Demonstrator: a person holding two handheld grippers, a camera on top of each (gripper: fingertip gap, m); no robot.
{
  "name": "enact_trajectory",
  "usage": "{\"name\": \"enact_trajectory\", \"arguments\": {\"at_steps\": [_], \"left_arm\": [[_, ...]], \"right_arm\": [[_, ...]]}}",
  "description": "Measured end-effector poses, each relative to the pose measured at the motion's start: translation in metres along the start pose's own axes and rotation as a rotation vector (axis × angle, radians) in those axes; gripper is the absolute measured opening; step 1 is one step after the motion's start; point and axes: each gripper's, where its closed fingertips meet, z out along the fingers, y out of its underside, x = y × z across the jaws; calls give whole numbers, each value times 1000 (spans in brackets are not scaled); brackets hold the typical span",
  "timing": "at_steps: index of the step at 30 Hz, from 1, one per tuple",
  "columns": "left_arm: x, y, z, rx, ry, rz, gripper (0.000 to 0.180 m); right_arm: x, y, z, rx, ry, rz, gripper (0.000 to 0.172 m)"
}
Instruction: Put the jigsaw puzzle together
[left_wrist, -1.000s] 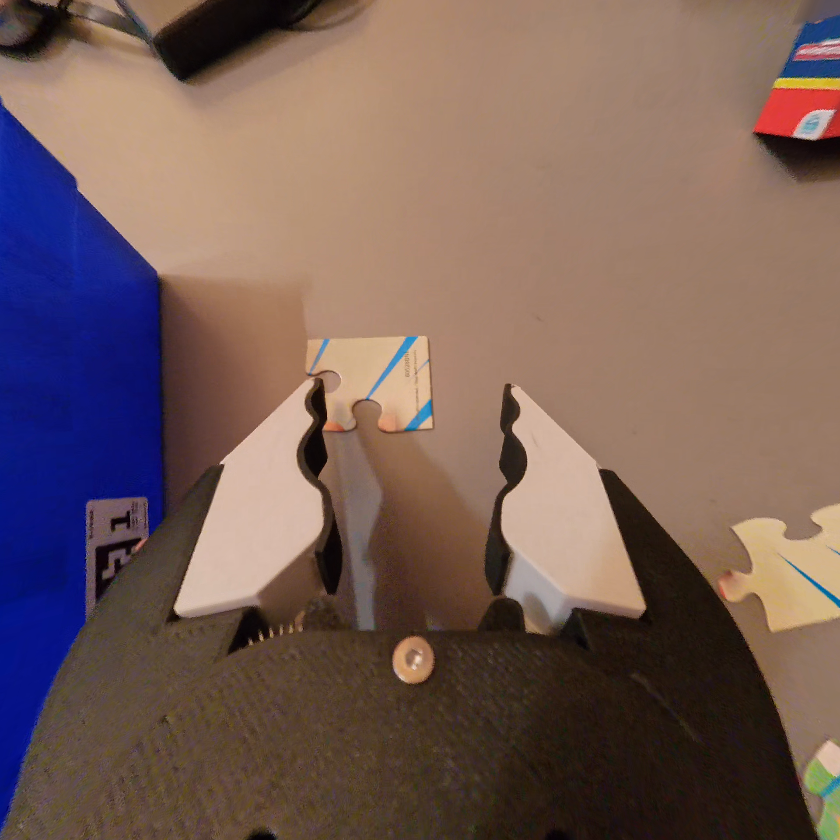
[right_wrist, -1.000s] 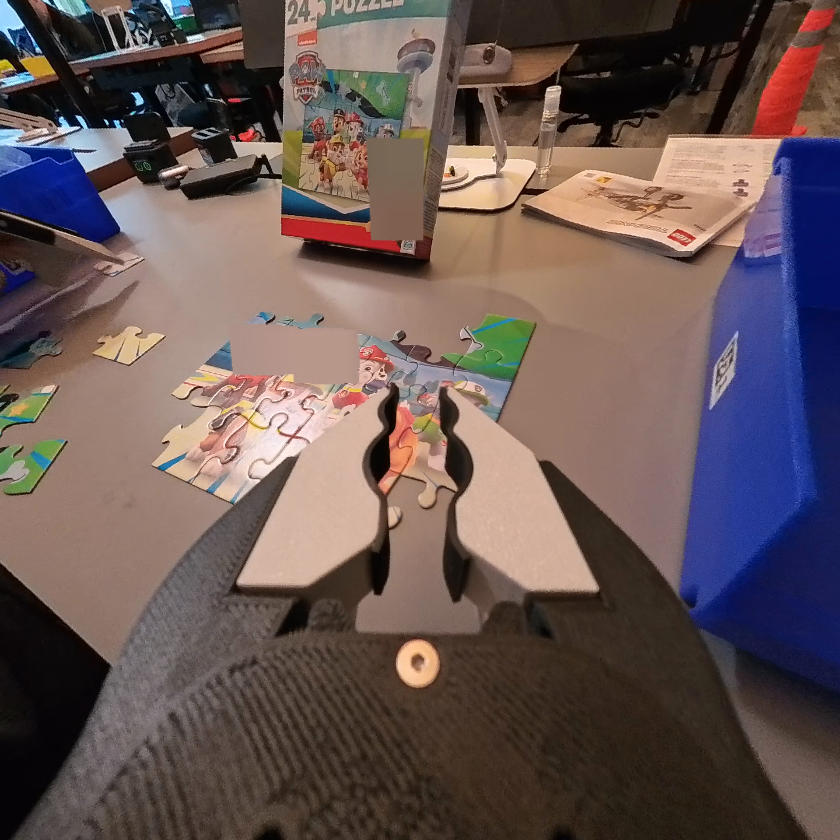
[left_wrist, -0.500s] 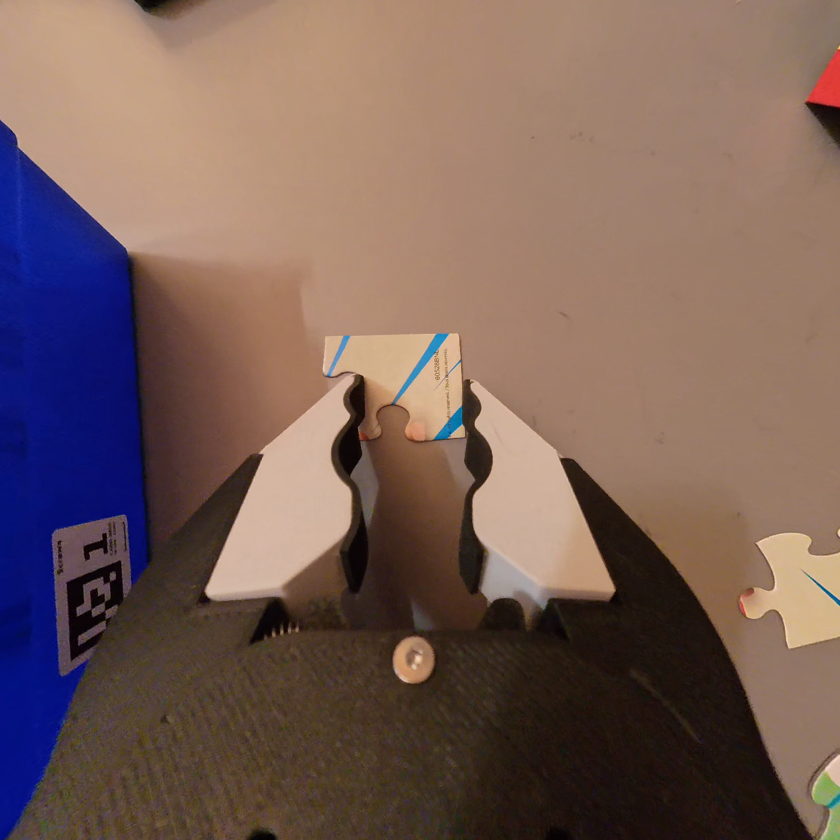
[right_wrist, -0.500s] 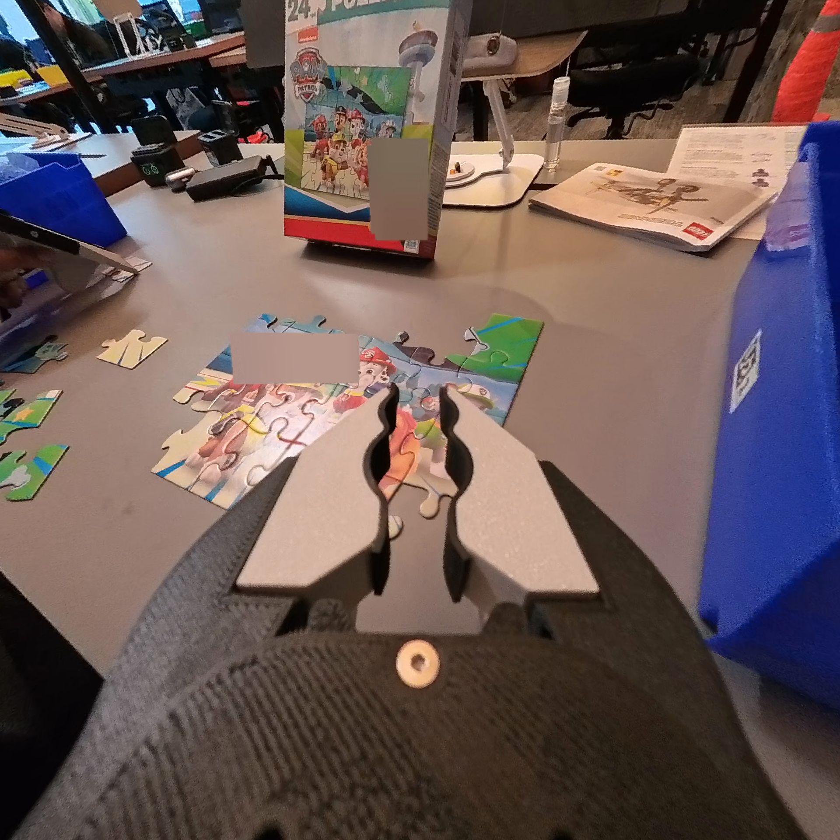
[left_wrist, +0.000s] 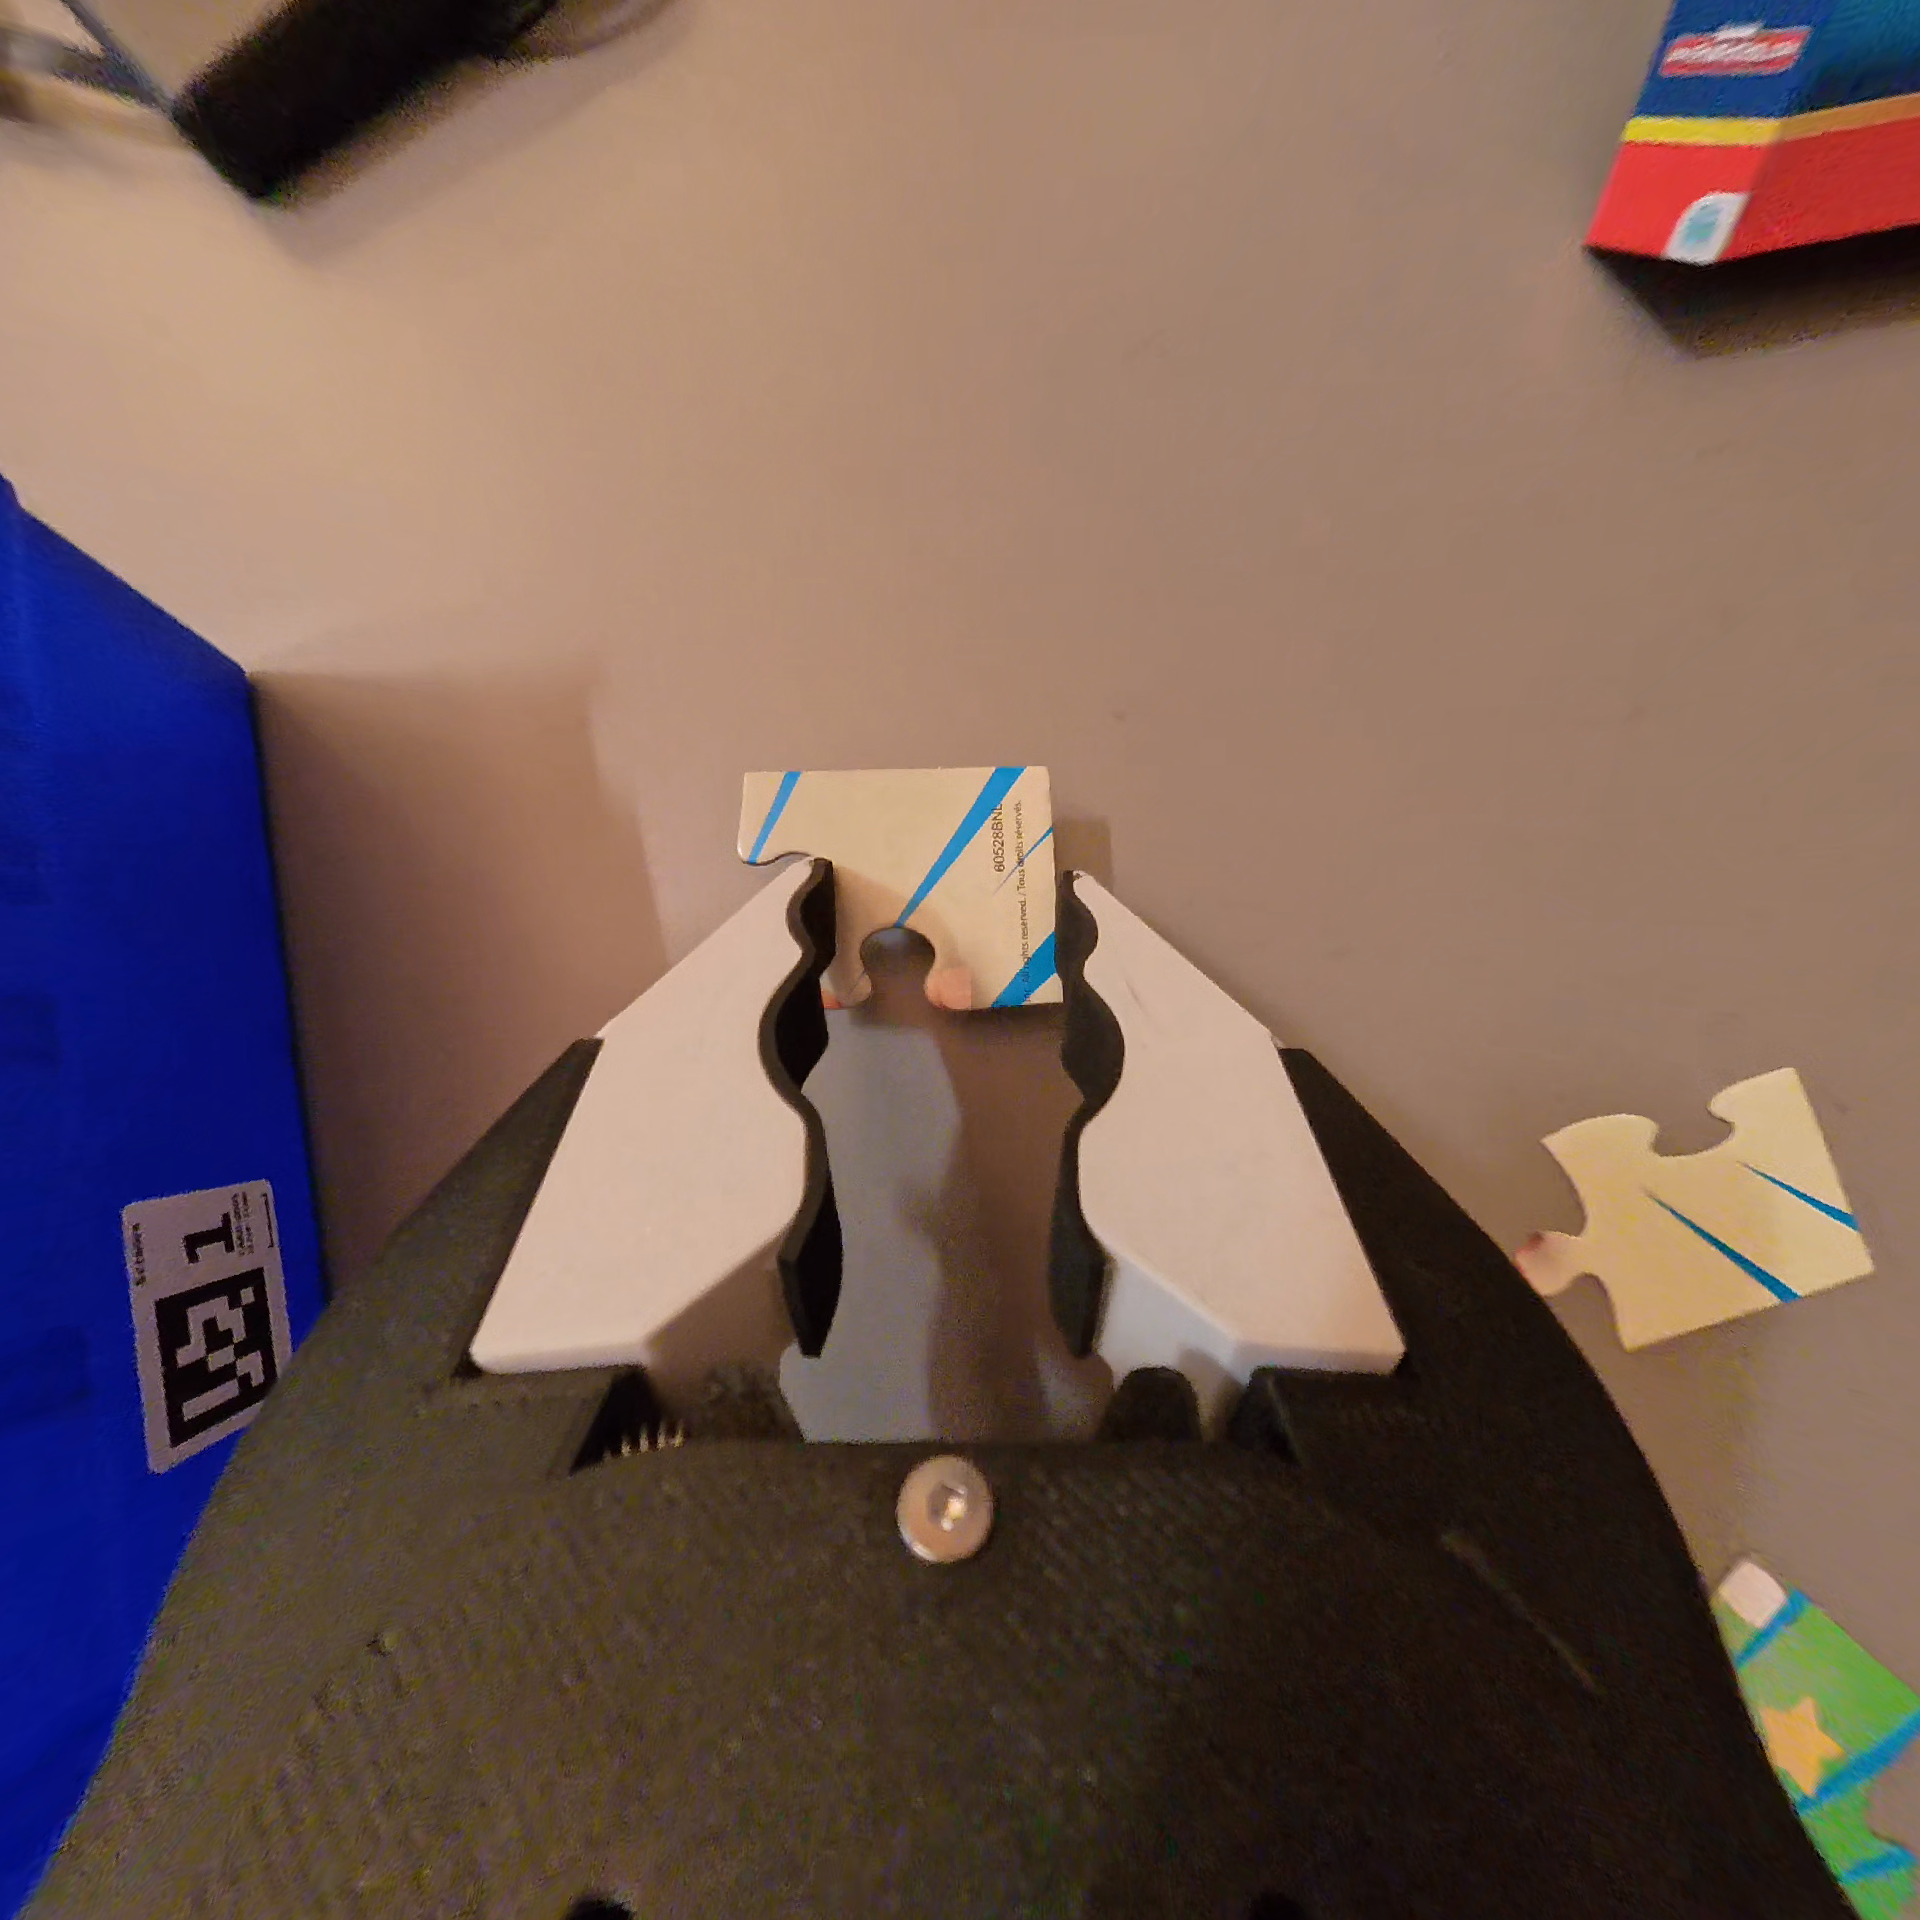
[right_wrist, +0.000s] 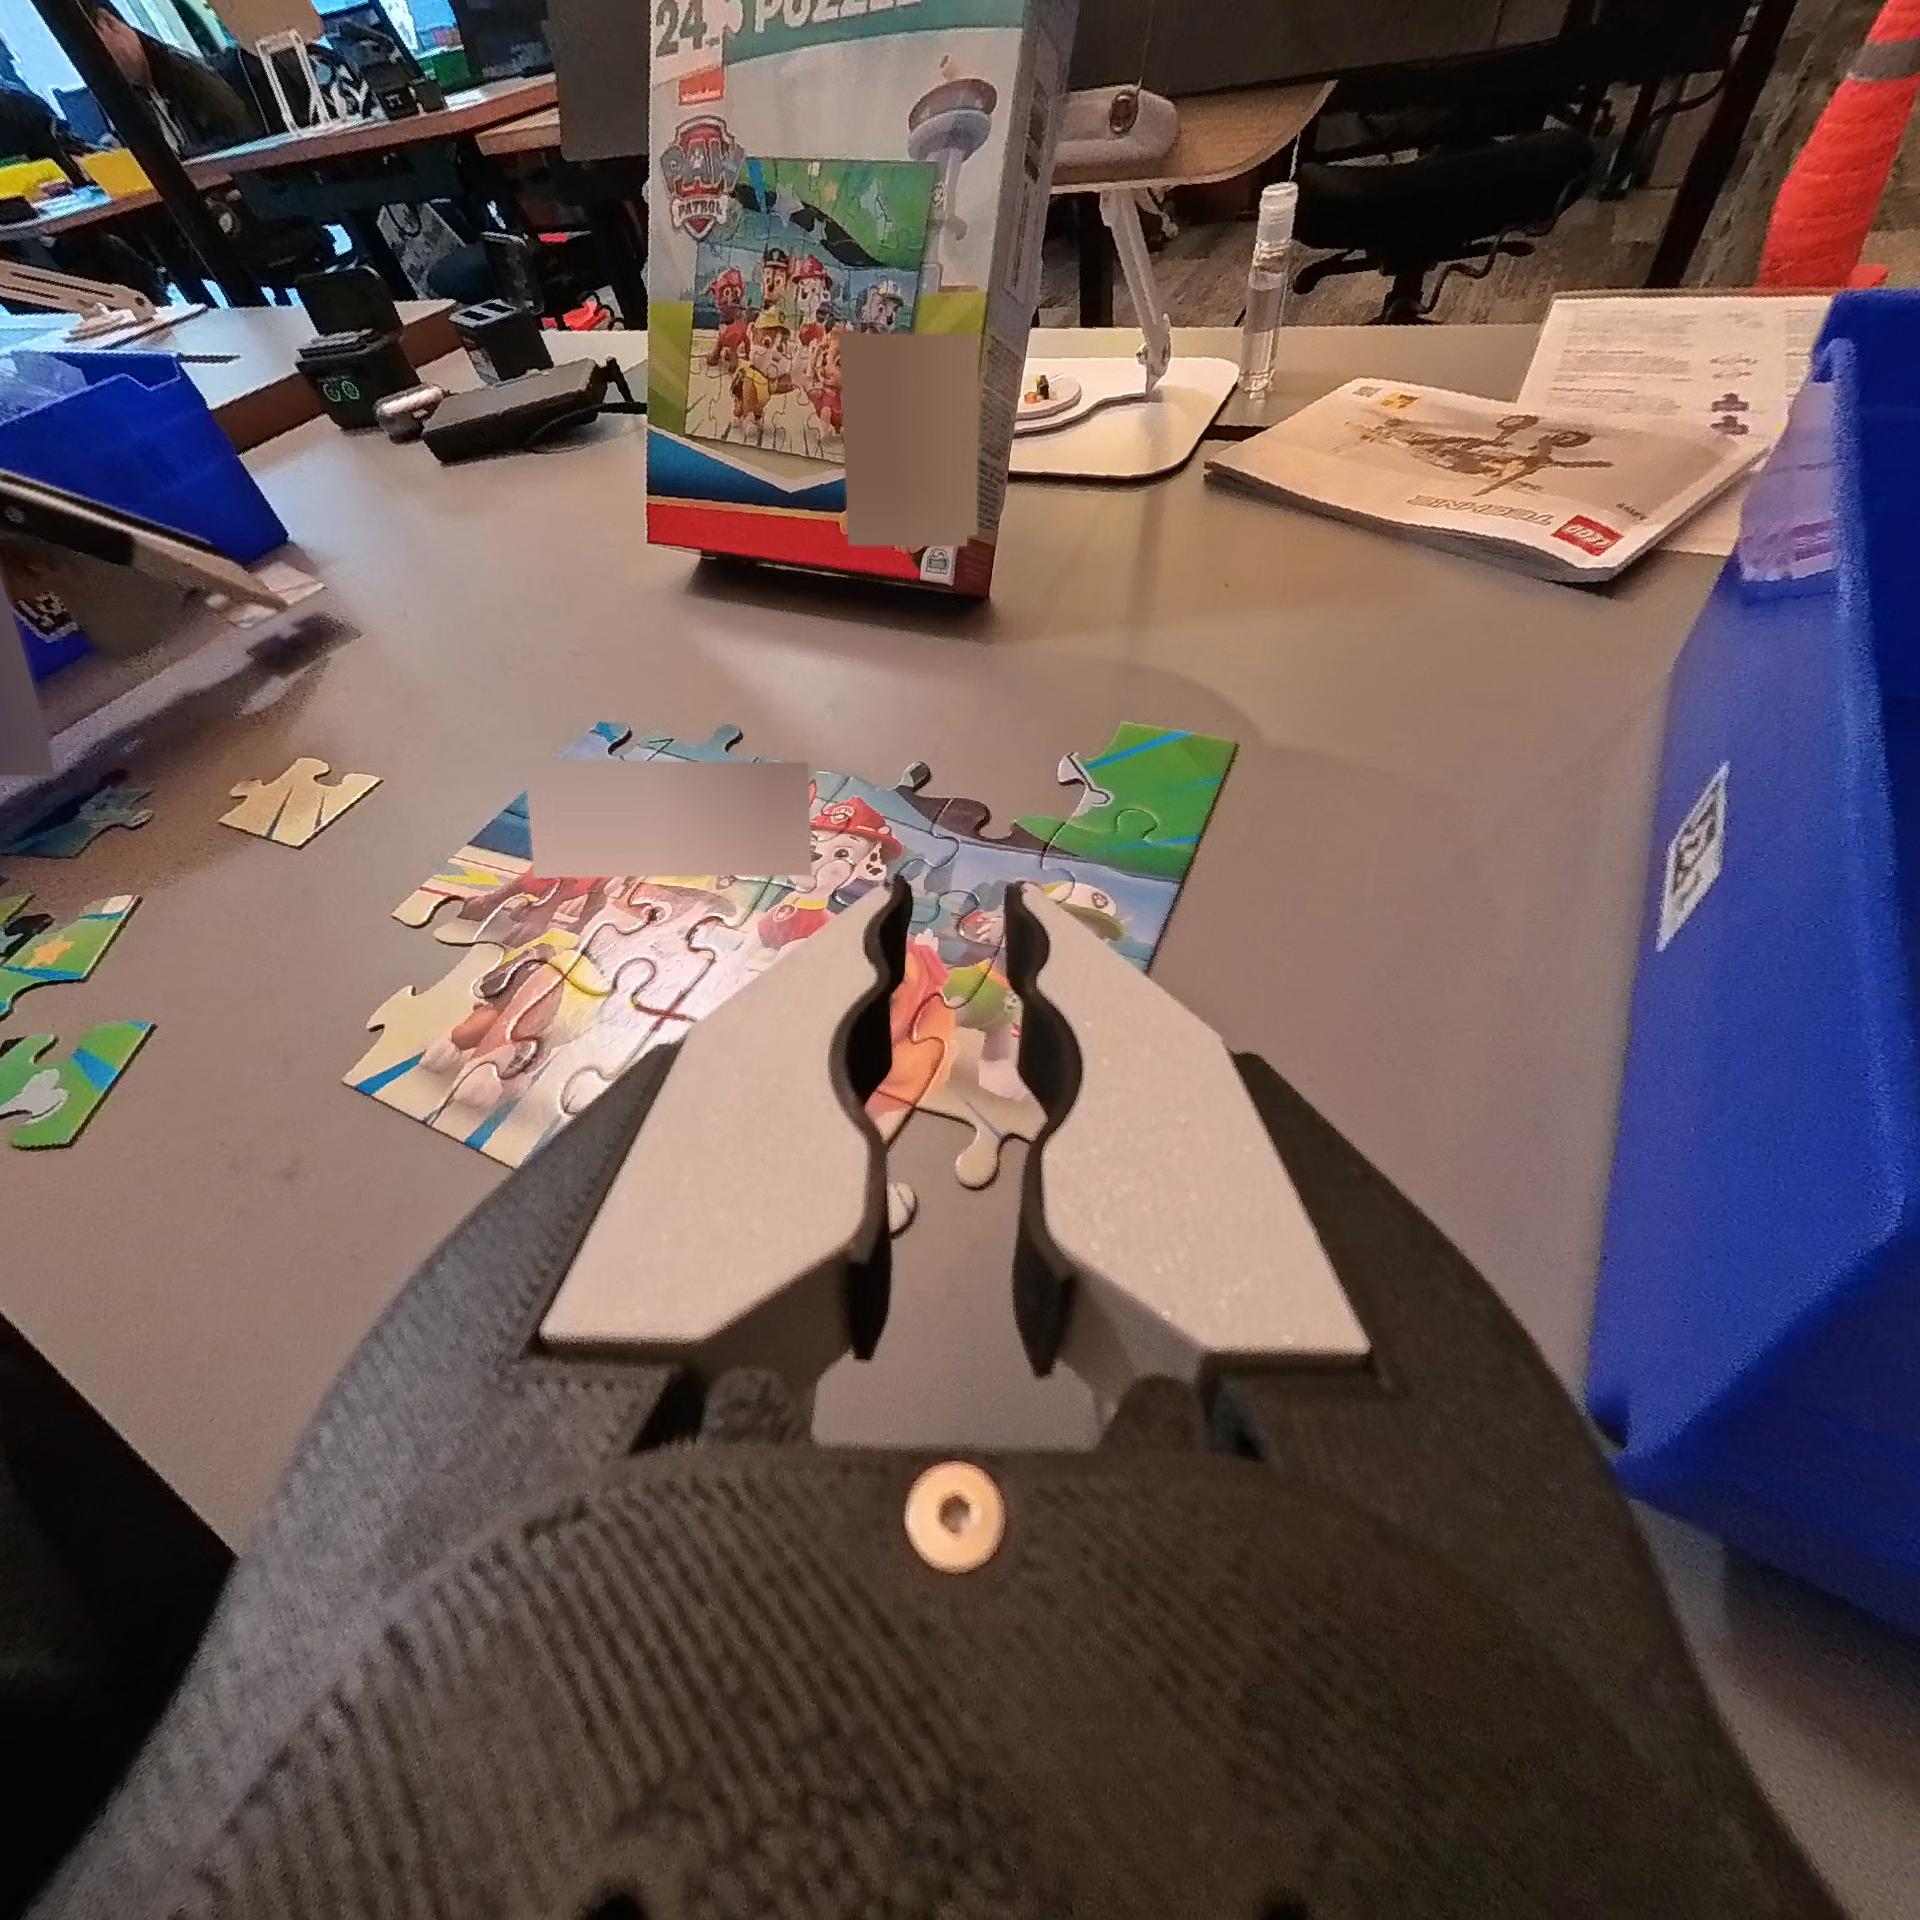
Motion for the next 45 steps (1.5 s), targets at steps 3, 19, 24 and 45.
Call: {"name": "enact_trajectory", "arguments": {"at_steps": [3, 19, 24, 45], "left_arm": [[15, -11, -11, 28, 17, 35, 41], [197, -35, -45, 103, 361, 302, 41], [283, -21, -50, 76, 561, 405, 40], [516, 47, -21, -93, 899, 986, 41]], "right_arm": [[-1, 0, 1, 0, -1, -2, 17], [8, 2, -14, 26, 24, 15, 16], [13, 3, -22, 48, 33, 29, 16], [33, 13, -68, 164, 6, 142, 17]]}}
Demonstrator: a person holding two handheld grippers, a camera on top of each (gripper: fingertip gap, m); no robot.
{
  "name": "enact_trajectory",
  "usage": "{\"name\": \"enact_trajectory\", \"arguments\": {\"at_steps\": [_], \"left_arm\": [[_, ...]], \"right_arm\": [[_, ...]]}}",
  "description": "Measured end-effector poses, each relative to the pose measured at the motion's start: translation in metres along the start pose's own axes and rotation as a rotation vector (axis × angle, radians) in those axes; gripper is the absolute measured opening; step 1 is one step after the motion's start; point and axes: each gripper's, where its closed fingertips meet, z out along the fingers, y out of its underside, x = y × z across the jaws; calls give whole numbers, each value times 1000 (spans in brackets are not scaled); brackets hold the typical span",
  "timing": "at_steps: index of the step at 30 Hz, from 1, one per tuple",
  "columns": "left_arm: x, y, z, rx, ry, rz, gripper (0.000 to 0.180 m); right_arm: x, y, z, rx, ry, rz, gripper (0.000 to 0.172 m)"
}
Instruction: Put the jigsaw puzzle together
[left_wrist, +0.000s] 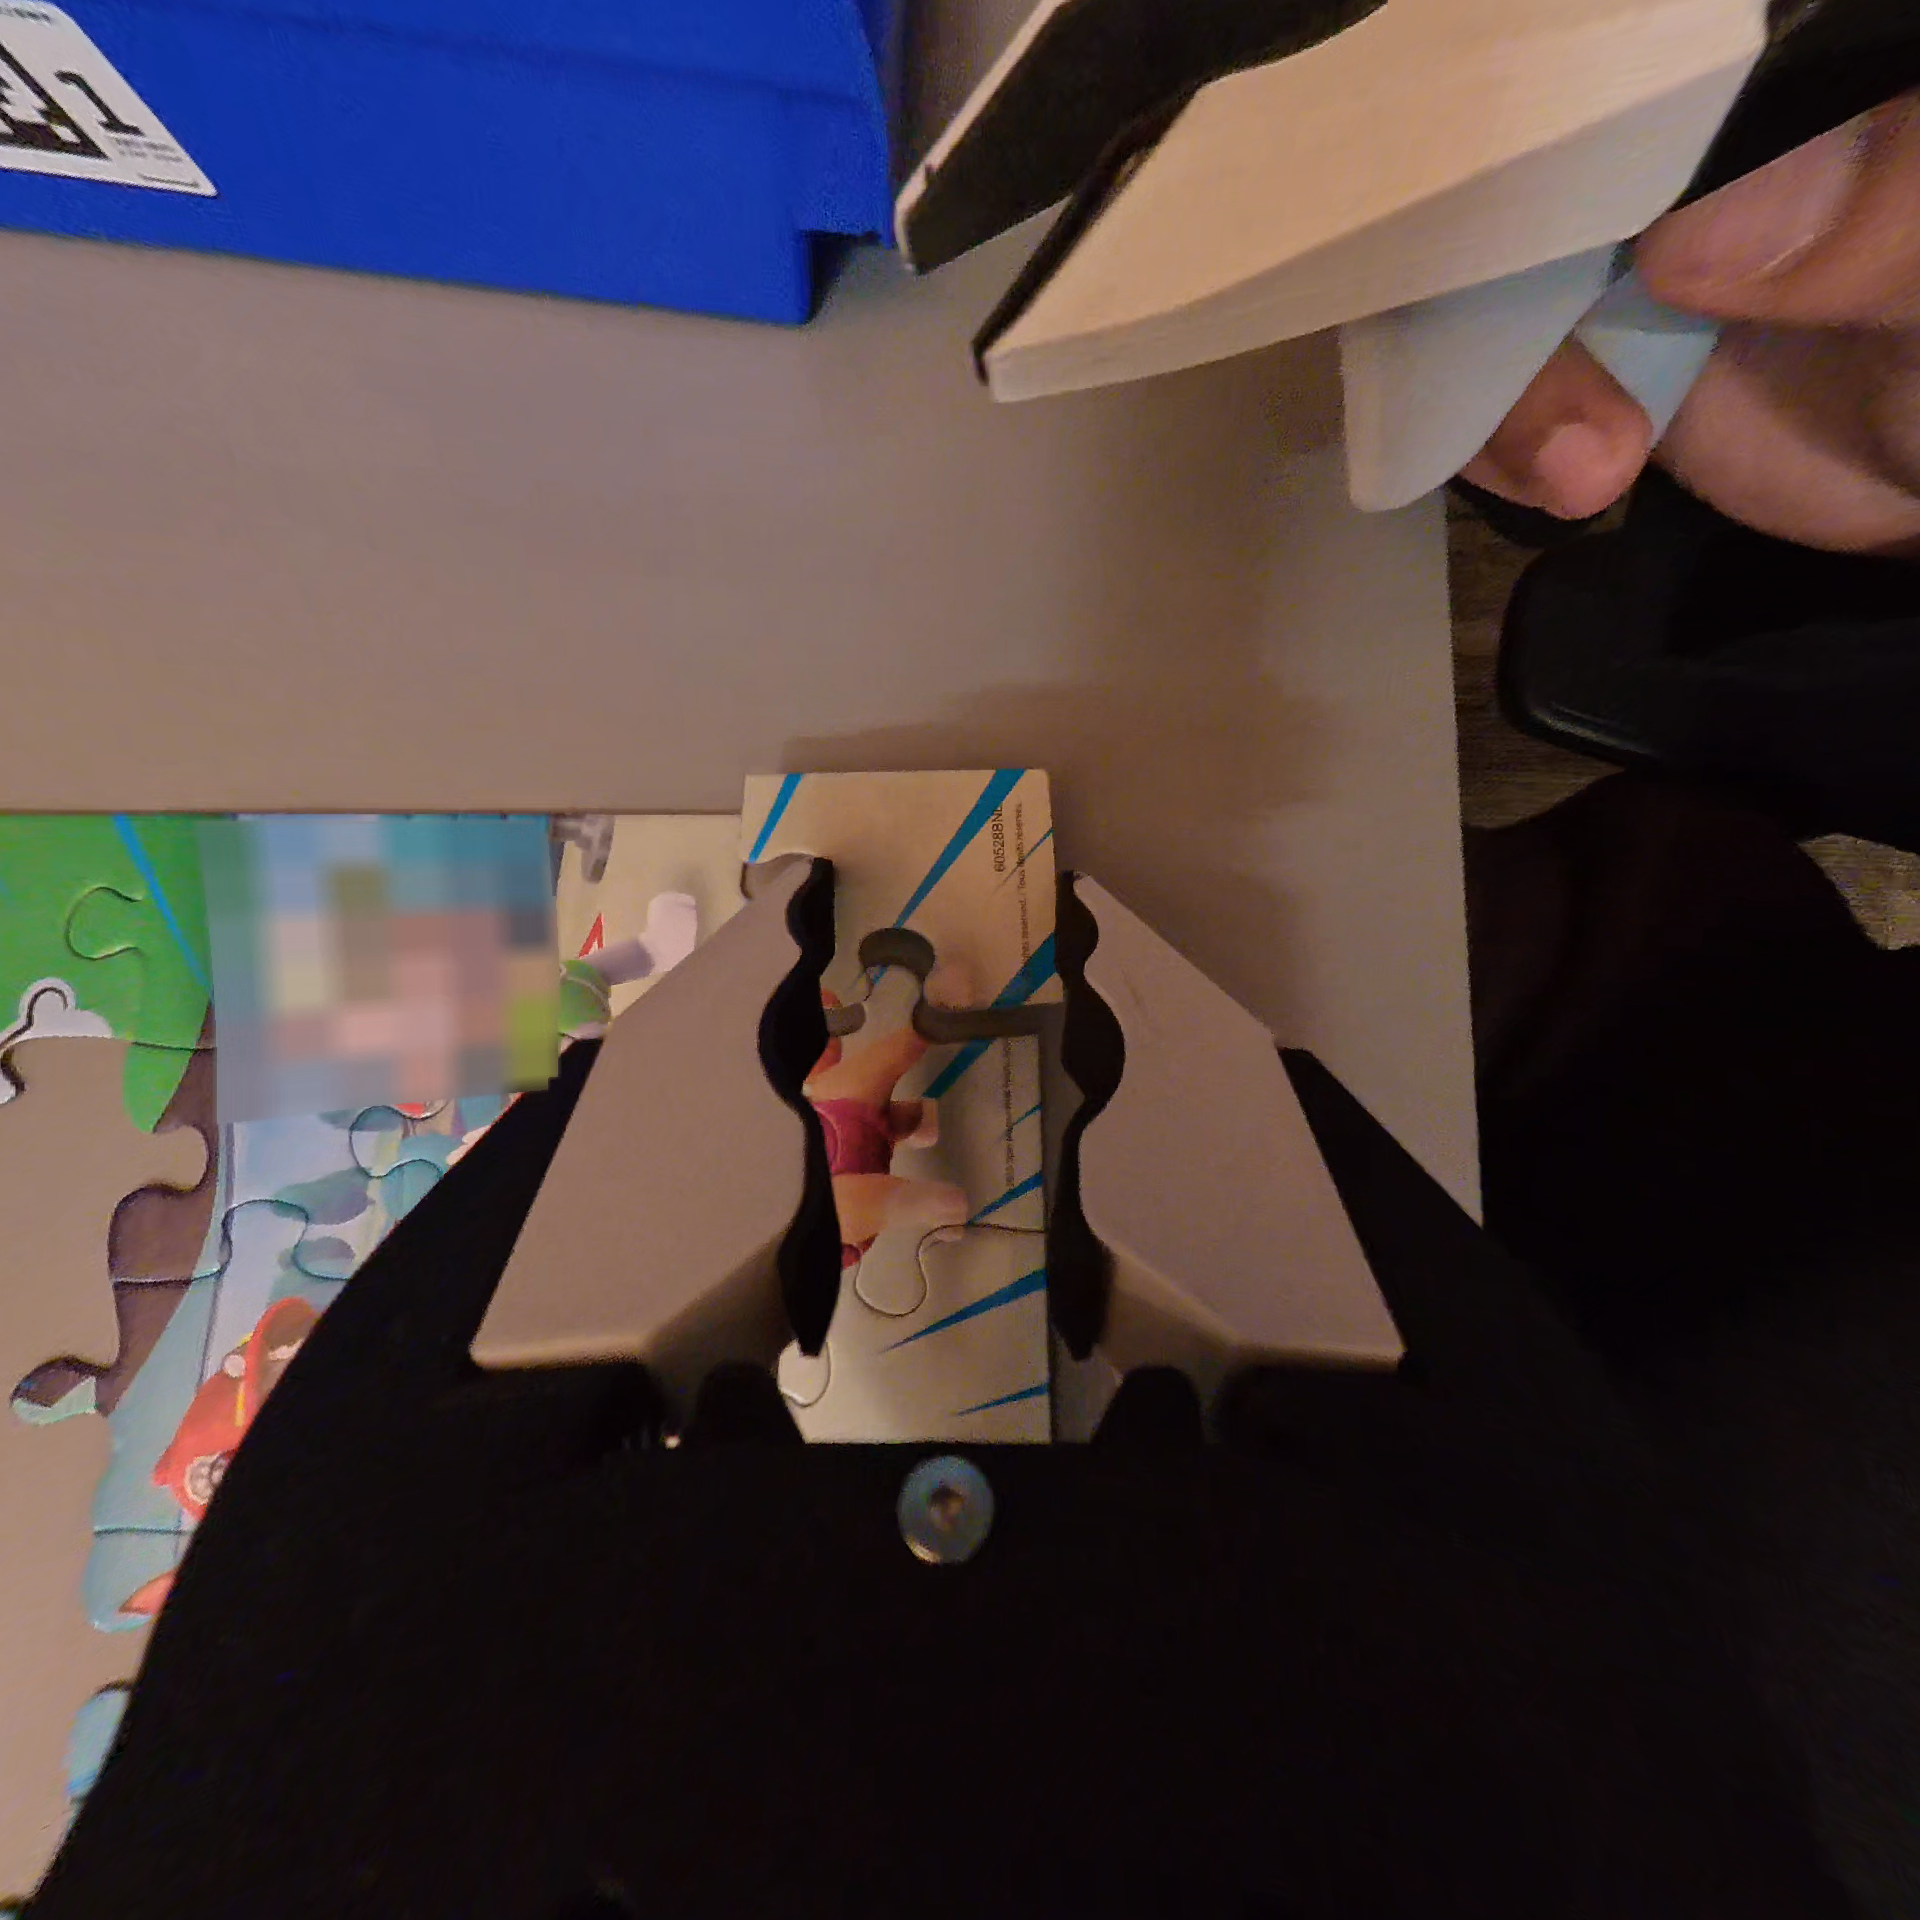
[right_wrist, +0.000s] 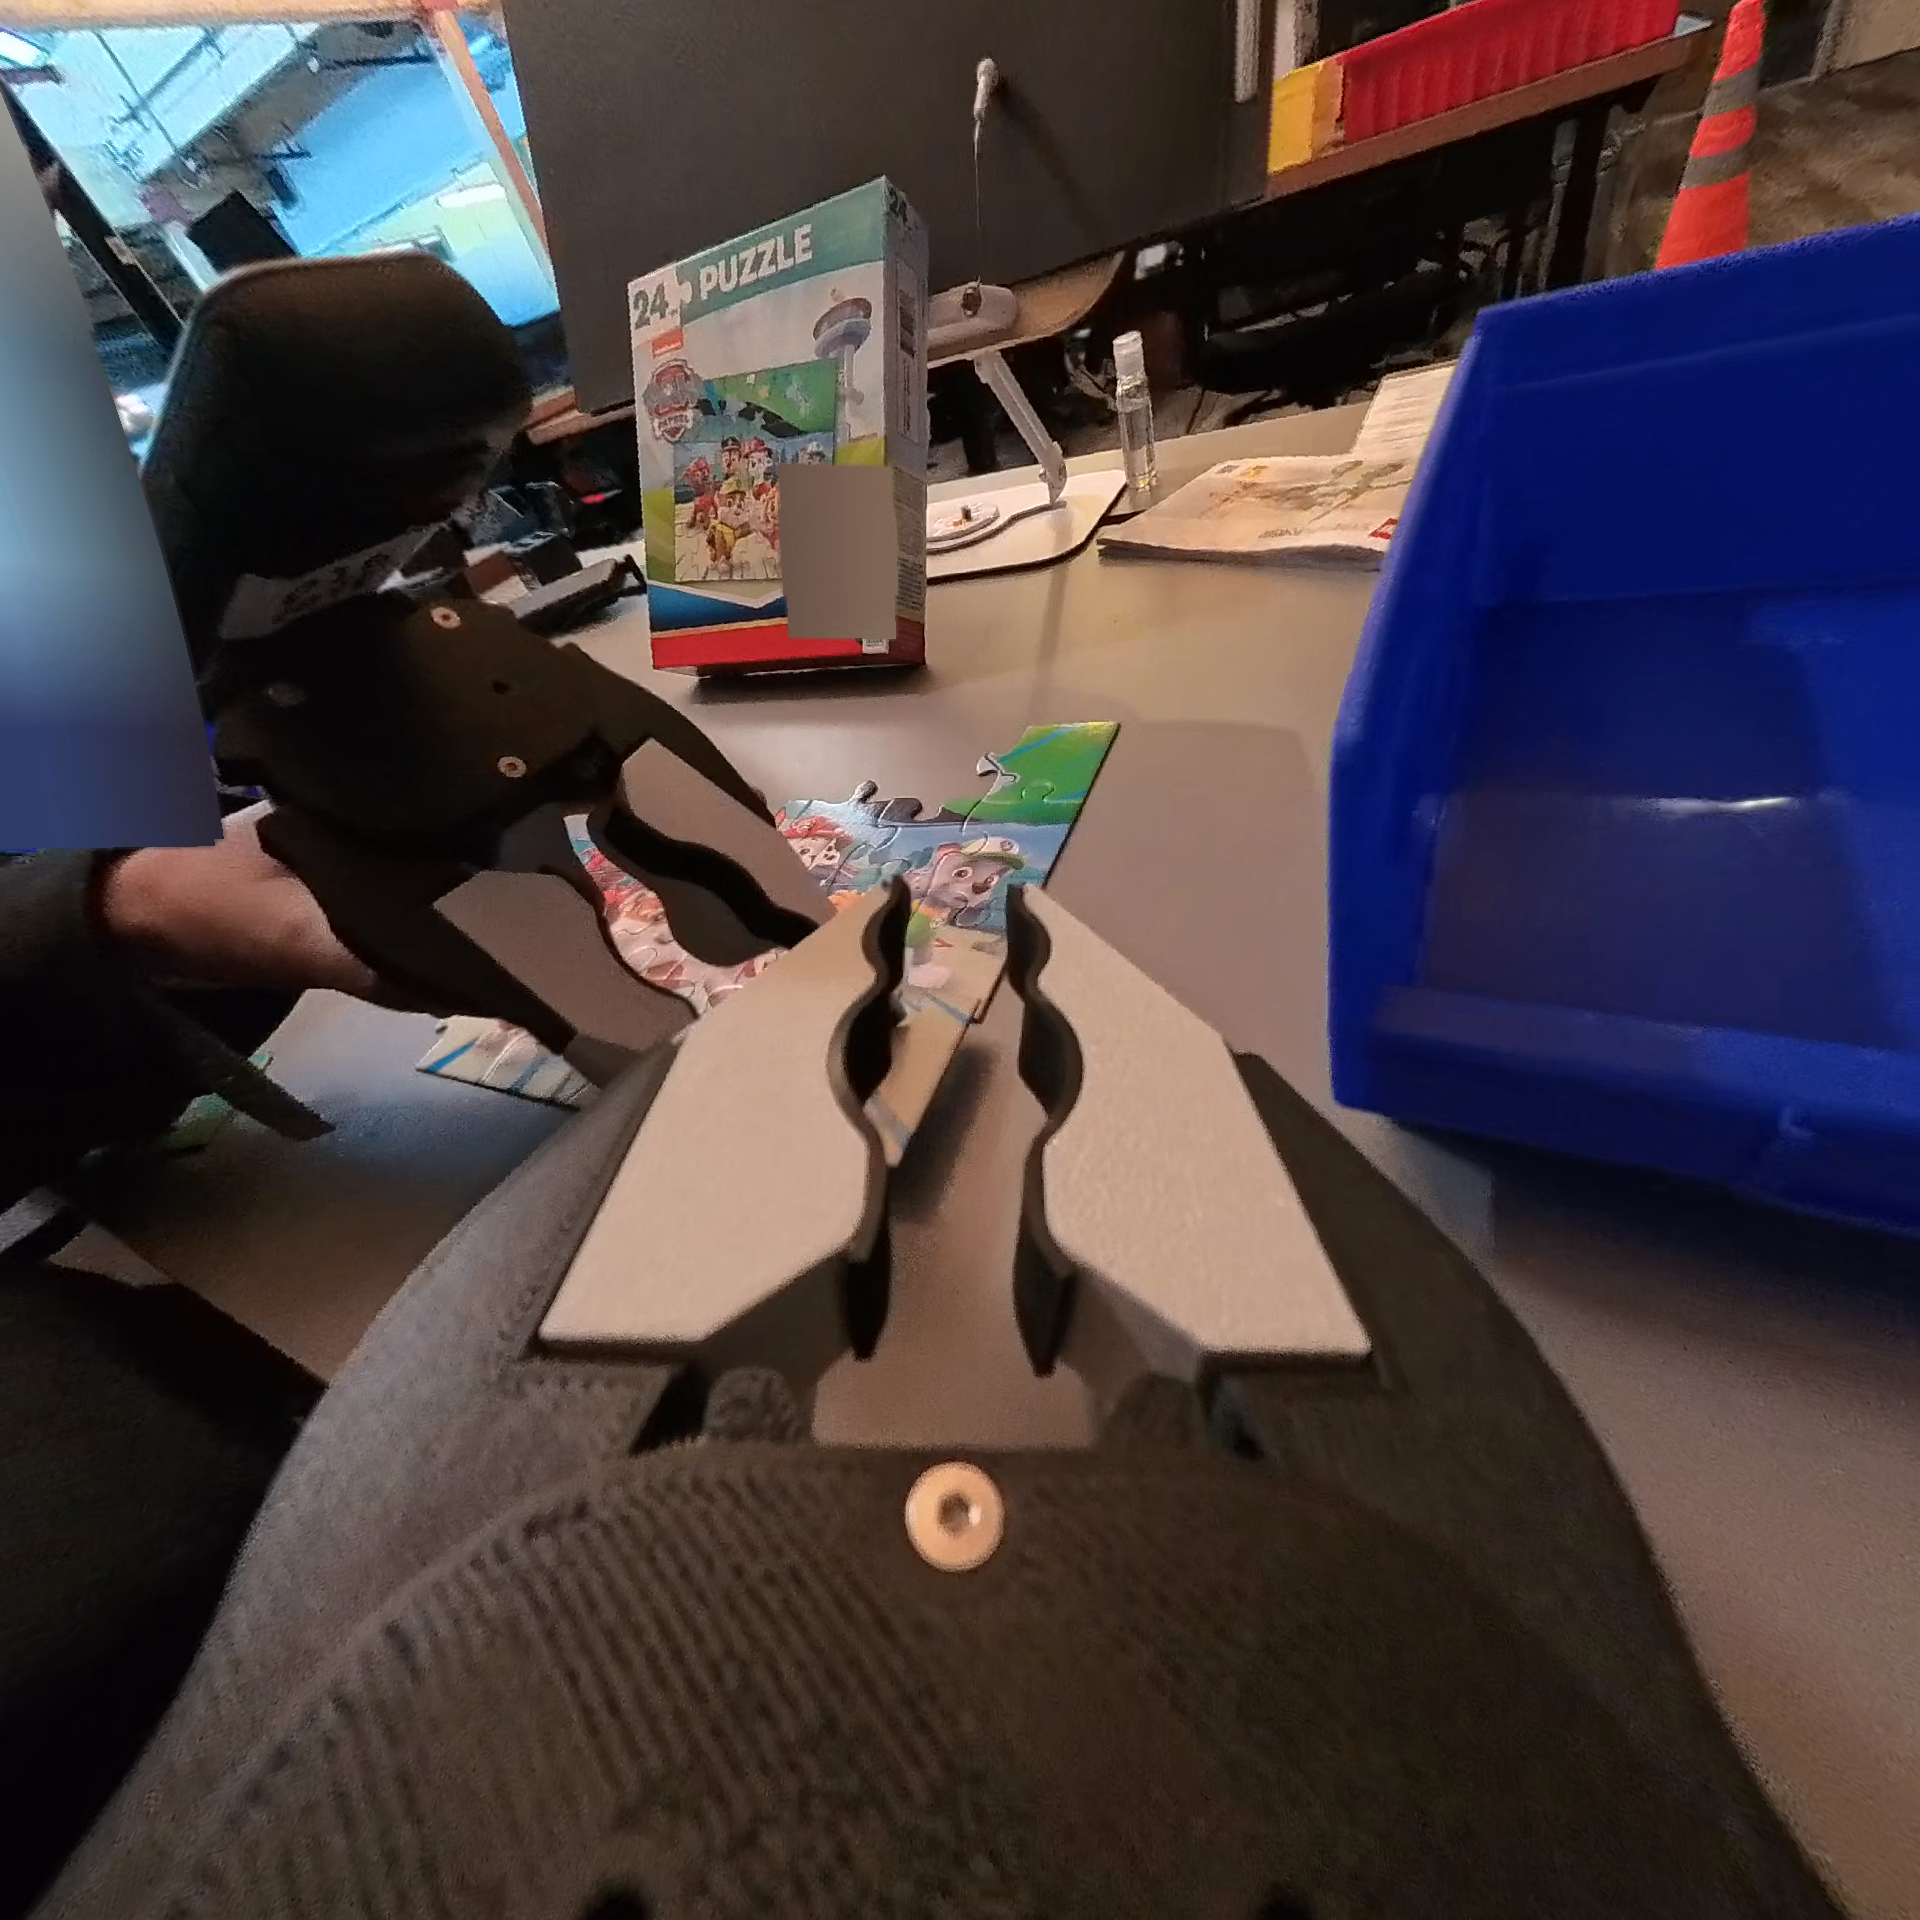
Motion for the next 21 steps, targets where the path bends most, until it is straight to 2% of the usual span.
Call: {"name": "enact_trajectory", "arguments": {"at_steps": [9, 12, 15, 21], "left_arm": [[-5, 9, 4, -33, -4, -24, 42], [-1, 8, -1, 4, 25, -64, 46], [-8, 13, -12, 20, -20, -82, 47], [-20, 26, -20, 61, -34, -163, 46]], "right_arm": [[-4, 6, 1, -2, -35, 16, 18], [-5, 7, 2, -7, -39, 13, 18], [-9, 10, 4, -20, -49, 18, 19], [-16, 25, 18, -137, -63, -12, 25]]}}
